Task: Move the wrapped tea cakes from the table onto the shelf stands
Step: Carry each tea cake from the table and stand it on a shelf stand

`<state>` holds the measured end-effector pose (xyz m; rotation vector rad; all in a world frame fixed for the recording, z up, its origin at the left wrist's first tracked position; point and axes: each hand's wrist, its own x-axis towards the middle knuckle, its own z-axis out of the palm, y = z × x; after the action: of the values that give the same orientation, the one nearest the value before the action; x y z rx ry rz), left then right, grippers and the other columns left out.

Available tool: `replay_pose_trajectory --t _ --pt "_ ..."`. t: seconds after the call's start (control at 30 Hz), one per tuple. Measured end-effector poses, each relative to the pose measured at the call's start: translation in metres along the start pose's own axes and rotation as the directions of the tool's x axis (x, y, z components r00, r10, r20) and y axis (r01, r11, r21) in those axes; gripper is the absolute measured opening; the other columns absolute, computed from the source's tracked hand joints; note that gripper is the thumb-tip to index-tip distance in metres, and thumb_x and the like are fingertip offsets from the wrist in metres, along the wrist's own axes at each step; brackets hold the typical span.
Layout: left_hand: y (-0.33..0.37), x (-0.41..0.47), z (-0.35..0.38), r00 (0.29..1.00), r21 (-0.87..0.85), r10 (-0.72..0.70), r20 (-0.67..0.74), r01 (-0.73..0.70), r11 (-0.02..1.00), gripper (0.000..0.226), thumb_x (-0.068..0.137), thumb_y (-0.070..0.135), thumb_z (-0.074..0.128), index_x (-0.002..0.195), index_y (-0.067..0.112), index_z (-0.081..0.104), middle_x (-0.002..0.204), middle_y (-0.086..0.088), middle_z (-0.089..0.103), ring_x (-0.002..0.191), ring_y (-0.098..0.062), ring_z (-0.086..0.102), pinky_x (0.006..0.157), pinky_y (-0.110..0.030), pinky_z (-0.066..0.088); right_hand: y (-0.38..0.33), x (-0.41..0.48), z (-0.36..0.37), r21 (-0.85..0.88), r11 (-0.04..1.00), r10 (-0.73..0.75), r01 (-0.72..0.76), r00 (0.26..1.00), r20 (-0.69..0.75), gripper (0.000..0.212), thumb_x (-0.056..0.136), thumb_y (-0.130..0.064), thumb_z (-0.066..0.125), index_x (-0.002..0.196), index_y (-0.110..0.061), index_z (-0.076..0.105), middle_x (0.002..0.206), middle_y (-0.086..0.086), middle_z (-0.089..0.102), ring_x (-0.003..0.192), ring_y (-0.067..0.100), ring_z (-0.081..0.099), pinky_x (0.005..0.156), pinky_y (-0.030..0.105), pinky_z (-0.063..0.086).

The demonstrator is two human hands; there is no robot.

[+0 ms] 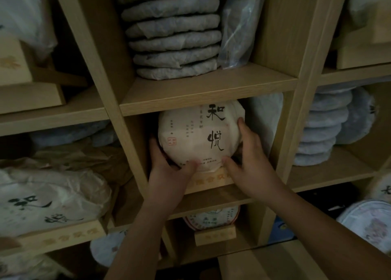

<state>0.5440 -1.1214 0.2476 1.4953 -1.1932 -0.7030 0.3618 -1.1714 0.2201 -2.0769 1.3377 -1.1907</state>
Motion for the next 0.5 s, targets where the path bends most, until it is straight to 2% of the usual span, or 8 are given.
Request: replay_pose_trajectory --t 0.07,0.13,0.23,0.33,0.43,0.5 --pt "-0.001 0.001 0.001 0.999 0.007 0.042 -0.027 -0.042 0.999 0.092 0.088 0.035 0.074 0.158 0.041 0.014 0.155 0.010 0.043 0.138 -0.017 0.048 0.110 -0.044 0.047 0.002 0.001 0.000 0.039 0.999 -0.002 0.003 1.000 -0.020 0.085 0.095 -0.036 0.060 0.158 -0.031 0.003 0.162 0.002 0.022 0.141 0.020 0.043 0.113 0.047 0.043" --pt "-0.002 0.000 0.003 0.996 0.045 0.065 -0.055 -0.063 0.997 0.080 0.092 0.036 0.069 0.156 0.040 0.022 0.154 0.009 0.046 0.138 -0.017 0.048 0.110 -0.043 0.047 0.000 0.010 -0.002 0.102 0.995 -0.006 0.015 0.996 -0.091 0.076 0.097 -0.039 0.055 0.157 -0.031 0.010 0.162 0.002 0.030 0.143 0.017 0.042 0.113 0.047 0.044" --pt "-0.006 0.001 0.007 0.994 0.096 0.081 -0.076 -0.073 0.993 0.074 0.093 0.038 0.068 0.154 0.035 0.027 0.151 0.006 0.050 0.135 -0.019 0.052 0.108 -0.044 0.048 -0.004 0.026 -0.002 0.111 0.993 -0.019 0.035 0.990 -0.139 0.084 0.095 -0.042 0.056 0.159 -0.028 0.004 0.162 0.003 0.032 0.146 0.013 0.035 0.118 0.042 0.036" --pt "-0.009 0.004 0.012 0.990 0.146 0.080 -0.120 -0.062 0.987 0.071 0.092 0.039 0.068 0.152 0.034 0.031 0.147 0.007 0.055 0.132 -0.019 0.055 0.105 -0.040 0.049 -0.001 0.031 0.001 0.089 0.996 -0.014 0.027 0.990 -0.138 0.087 0.093 -0.046 0.058 0.159 -0.030 0.005 0.160 0.005 0.035 0.144 0.014 0.037 0.117 0.044 0.037" --pt "-0.010 0.001 0.015 0.989 0.151 0.073 -0.128 -0.053 0.987 0.071 0.092 0.038 0.069 0.152 0.034 0.032 0.146 0.007 0.055 0.132 -0.018 0.054 0.105 -0.036 0.046 0.002 0.030 0.002 0.085 0.996 -0.013 0.026 0.990 -0.142 0.086 0.092 -0.042 0.062 0.159 -0.030 0.008 0.158 0.006 0.037 0.142 0.014 0.039 0.116 0.042 0.038" --pt "-0.012 -0.001 0.014 0.990 0.135 0.056 -0.132 -0.038 0.990 0.070 0.092 0.038 0.070 0.152 0.033 0.033 0.144 0.008 0.056 0.130 -0.017 0.055 0.105 -0.038 0.048 0.002 0.027 0.001 0.084 0.996 -0.020 0.031 0.992 -0.123 0.085 0.092 -0.038 0.063 0.158 -0.031 0.009 0.156 0.007 0.039 0.139 0.017 0.042 0.113 0.043 0.040"
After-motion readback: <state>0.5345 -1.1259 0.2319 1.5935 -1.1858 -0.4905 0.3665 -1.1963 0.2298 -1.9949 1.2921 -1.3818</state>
